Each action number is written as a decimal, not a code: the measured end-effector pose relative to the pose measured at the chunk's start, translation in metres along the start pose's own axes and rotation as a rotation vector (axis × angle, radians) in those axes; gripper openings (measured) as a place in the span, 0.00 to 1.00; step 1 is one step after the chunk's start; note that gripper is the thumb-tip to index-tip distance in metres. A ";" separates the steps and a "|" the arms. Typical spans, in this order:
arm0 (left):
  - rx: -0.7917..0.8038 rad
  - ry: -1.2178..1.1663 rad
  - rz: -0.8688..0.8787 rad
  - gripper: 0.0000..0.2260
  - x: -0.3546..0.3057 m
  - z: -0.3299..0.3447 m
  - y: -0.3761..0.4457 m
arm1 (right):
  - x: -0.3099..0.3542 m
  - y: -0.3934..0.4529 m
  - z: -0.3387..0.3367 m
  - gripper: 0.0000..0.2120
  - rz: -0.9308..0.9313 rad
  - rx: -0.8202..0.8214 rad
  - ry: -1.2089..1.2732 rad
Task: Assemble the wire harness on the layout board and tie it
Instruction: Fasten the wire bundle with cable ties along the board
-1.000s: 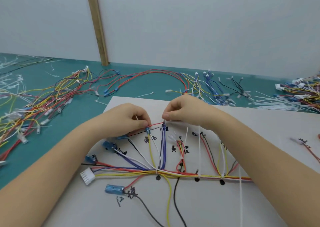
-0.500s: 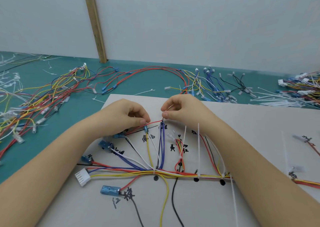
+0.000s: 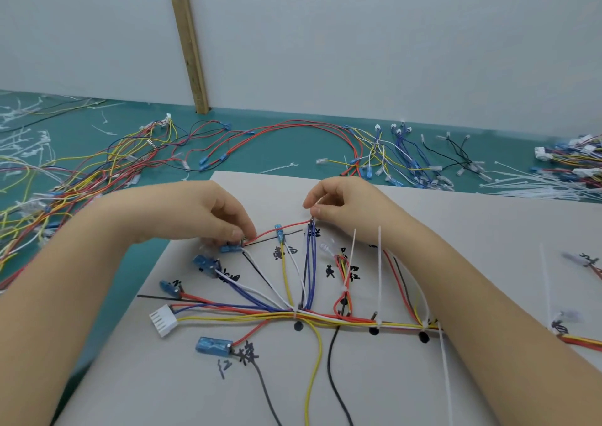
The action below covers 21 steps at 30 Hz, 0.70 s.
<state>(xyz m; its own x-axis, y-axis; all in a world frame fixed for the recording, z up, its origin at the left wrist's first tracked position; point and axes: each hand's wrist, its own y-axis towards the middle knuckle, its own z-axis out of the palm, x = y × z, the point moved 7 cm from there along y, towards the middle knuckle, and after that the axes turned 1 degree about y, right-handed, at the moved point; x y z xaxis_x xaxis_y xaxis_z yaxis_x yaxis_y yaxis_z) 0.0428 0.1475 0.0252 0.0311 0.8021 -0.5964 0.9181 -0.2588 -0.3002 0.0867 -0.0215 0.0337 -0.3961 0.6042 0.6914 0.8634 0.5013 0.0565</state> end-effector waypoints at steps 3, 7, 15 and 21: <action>0.074 -0.060 0.018 0.12 0.002 0.001 -0.005 | 0.005 -0.001 0.007 0.13 -0.059 0.036 -0.079; 0.073 -0.038 0.026 0.13 0.002 0.004 -0.001 | 0.012 -0.002 0.022 0.22 -0.159 0.132 -0.139; 0.105 -0.060 0.073 0.14 0.000 0.005 -0.001 | 0.013 -0.001 0.023 0.27 -0.157 0.174 -0.161; 0.096 -0.053 0.063 0.15 0.001 0.003 -0.002 | 0.014 0.000 0.026 0.30 -0.151 0.197 -0.234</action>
<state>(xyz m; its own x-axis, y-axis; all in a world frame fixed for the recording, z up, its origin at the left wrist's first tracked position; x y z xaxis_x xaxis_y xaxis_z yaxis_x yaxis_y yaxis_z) 0.0399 0.1474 0.0227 0.0642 0.7537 -0.6541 0.8727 -0.3603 -0.3296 0.0730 0.0030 0.0241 -0.5954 0.6286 0.5003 0.7217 0.6921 -0.0107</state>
